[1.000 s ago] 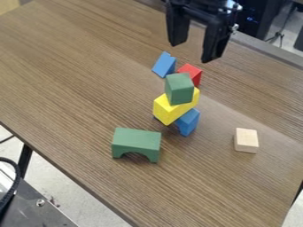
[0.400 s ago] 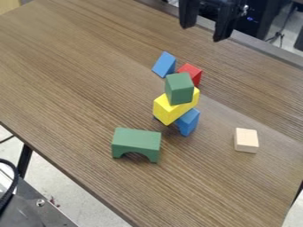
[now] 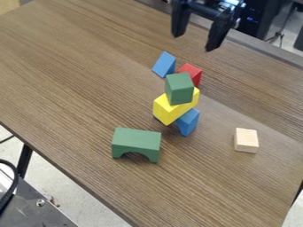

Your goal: Put the red cube on top of the green cube

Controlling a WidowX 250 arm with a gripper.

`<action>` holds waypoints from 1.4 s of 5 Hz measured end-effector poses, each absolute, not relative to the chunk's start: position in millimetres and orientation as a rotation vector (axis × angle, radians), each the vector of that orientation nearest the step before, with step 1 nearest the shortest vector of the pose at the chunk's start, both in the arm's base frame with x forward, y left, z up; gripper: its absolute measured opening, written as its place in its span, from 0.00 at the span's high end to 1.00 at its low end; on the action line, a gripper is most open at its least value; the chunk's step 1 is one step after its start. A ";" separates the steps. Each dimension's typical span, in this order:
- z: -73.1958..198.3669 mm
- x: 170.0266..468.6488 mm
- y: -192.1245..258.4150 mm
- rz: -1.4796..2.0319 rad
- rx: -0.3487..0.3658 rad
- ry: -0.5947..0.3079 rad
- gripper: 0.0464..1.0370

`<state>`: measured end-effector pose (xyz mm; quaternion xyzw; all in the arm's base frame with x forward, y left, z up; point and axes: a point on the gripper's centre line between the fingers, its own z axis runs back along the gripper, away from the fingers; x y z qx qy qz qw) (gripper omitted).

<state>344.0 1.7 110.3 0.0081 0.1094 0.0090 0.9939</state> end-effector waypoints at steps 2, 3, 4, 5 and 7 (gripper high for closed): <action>75.2 351.6 1.4 0.106 0.024 0.215 0.04; 68.6 353.8 0.6 0.134 -0.021 0.190 0.04; 67.9 355.7 6.7 0.156 -0.022 0.176 0.04; 67.3 356.8 10.3 0.178 -0.020 0.173 0.04; 60.7 366.5 15.8 0.190 -0.004 0.203 0.04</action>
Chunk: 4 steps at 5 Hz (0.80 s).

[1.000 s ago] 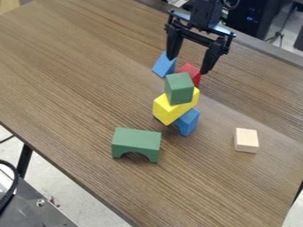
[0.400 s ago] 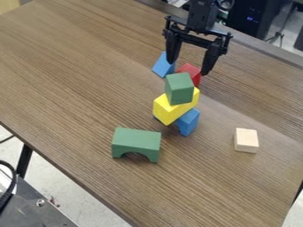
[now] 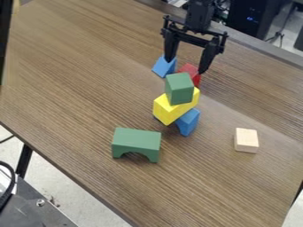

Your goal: Put the red cube on top of the green cube

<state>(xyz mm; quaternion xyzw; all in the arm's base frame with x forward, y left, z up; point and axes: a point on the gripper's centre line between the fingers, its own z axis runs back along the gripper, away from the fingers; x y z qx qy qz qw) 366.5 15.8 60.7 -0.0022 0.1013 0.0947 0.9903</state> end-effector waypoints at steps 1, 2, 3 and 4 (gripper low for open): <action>56.4 373.5 12.9 0.197 -0.028 0.217 0.04; 56.1 375.3 12.4 0.199 -0.027 0.221 0.04; 50.9 374.9 10.2 0.201 -0.040 0.234 0.08; 50.3 375.4 6.4 0.194 -0.065 0.236 0.36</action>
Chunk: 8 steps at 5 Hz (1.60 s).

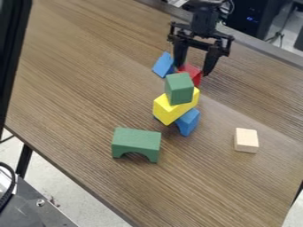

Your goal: Put the red cube on top of the green cube

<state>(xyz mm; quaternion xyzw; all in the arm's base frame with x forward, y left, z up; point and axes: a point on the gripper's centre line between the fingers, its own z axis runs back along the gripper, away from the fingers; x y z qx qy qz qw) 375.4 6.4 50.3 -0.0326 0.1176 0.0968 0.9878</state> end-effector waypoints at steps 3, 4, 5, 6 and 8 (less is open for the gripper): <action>48.5 368.2 -1.0 0.177 -0.116 0.242 0.56; 88.8 351.2 -3.5 0.109 -0.149 0.121 0.56; 147.1 340.3 0.6 0.044 -0.115 -0.084 0.56; 170.5 332.4 -4.2 -0.003 -0.100 -0.177 0.56; 171.4 307.2 -16.0 -0.113 -0.100 -0.127 0.56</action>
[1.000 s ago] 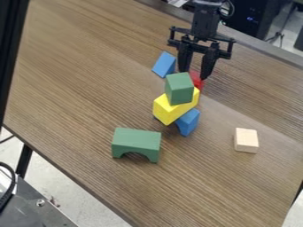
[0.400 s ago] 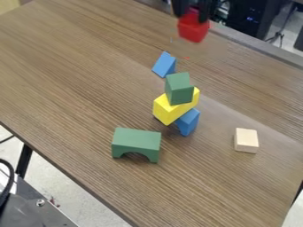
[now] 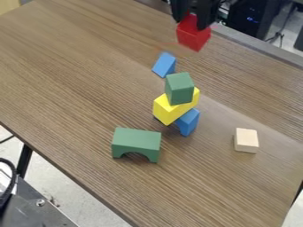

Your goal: Put the red cube on top of the green cube

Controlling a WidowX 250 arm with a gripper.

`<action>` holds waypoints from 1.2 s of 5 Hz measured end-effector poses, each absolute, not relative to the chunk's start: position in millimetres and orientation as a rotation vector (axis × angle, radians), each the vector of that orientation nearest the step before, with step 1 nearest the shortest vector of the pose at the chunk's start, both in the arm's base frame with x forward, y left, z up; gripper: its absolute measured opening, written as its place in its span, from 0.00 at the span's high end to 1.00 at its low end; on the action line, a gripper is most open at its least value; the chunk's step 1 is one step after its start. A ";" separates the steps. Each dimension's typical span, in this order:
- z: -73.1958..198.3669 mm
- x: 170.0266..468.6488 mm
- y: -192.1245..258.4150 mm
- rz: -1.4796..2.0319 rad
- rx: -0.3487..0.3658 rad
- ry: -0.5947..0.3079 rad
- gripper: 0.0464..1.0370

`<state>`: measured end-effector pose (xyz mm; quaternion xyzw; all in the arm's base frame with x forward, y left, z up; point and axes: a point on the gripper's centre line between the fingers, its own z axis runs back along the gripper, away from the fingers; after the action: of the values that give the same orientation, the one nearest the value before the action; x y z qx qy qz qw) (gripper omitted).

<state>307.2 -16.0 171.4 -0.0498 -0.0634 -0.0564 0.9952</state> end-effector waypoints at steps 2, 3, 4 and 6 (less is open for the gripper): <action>167.1 270.6 -20.1 -0.153 -0.074 0.039 0.56; 167.6 268.5 -16.2 -0.131 -0.071 0.047 0.56; 156.9 269.1 -13.7 -0.123 -0.061 0.137 0.56; 141.8 287.7 -16.0 -0.164 -0.017 0.230 0.56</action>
<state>287.7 -16.0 141.8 -0.0083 0.1146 -0.0817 0.9900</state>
